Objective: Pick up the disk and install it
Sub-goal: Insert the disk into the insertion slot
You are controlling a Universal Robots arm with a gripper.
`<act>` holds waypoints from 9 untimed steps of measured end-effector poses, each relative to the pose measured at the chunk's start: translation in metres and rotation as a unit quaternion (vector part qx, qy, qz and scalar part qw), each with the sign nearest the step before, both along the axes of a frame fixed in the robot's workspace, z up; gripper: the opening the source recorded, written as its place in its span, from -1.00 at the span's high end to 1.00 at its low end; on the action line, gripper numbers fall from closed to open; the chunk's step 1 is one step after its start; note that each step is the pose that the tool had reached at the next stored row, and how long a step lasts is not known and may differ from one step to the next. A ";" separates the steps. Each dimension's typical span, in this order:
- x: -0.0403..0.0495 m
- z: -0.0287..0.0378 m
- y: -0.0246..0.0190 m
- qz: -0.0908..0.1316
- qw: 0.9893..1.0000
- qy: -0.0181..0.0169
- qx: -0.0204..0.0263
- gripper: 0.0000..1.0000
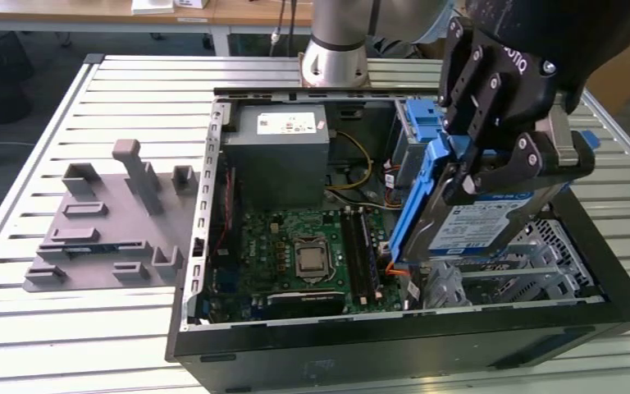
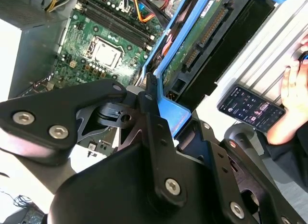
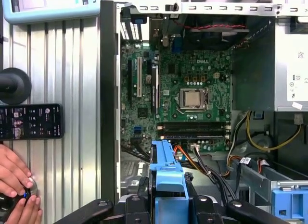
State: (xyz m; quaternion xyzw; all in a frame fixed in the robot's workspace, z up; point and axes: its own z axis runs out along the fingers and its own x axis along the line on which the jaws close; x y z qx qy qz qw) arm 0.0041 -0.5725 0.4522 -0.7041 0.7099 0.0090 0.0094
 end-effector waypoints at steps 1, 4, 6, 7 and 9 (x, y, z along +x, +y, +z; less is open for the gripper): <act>0.0022 -0.0003 0.0000 0.000 1.000 0.000 0.000 0.27; 0.0091 -0.0012 -0.0001 0.000 1.000 0.000 0.000 0.27; 0.0130 -0.0015 -0.0001 0.000 1.000 0.000 0.000 0.27; 0.0153 -0.0018 -0.0001 0.000 1.000 0.000 0.000 0.27; 0.0200 -0.0020 -0.0001 0.000 1.000 0.000 0.000 0.27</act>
